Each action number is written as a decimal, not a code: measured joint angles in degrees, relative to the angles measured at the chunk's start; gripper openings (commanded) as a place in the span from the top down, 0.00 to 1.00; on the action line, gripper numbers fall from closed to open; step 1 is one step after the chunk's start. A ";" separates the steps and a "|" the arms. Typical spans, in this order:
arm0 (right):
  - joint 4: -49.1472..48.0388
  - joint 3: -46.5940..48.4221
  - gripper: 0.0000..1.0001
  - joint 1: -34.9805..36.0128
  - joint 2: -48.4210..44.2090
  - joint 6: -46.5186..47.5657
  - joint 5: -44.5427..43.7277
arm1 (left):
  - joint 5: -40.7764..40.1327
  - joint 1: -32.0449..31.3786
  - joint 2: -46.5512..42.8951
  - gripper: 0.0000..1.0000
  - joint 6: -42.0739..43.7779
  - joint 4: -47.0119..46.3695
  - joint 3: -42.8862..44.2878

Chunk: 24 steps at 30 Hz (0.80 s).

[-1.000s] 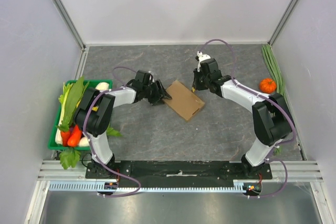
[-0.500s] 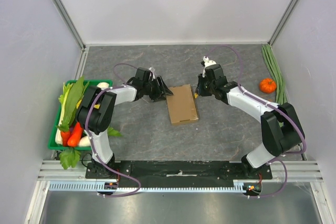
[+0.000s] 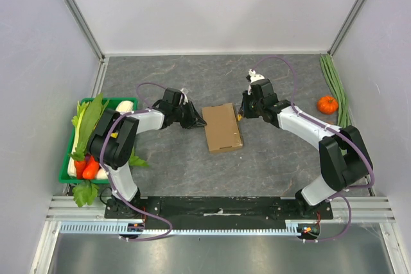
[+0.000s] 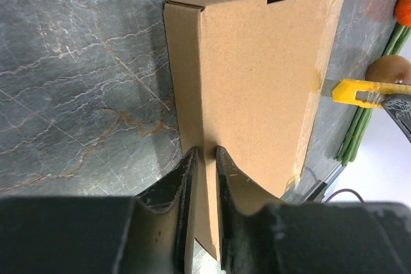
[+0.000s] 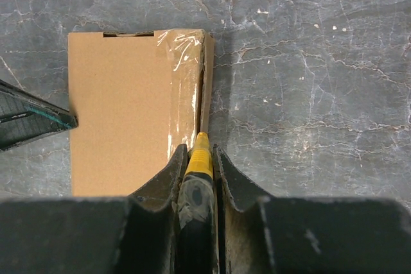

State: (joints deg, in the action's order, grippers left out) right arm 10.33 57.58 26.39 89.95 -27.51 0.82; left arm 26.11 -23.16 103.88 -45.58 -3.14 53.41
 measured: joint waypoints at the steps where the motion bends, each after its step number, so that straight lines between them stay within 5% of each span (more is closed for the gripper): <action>1: 0.00 0.00 1.00 0.00 0.00 -0.02 0.26 | 0.04 0.00 0.00 0.80 0.04 -0.07 0.00; 24: 0.59 2.58 1.00 0.00 -10.01 -1.46 5.57 | 1.64 2.69 -0.98 0.82 0.00 -0.92 -2.78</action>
State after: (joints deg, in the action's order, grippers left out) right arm 10.92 60.16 26.39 79.94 -28.97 6.39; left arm 27.75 -20.47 102.89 -45.58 -4.05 50.63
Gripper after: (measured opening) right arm 0.227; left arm 0.182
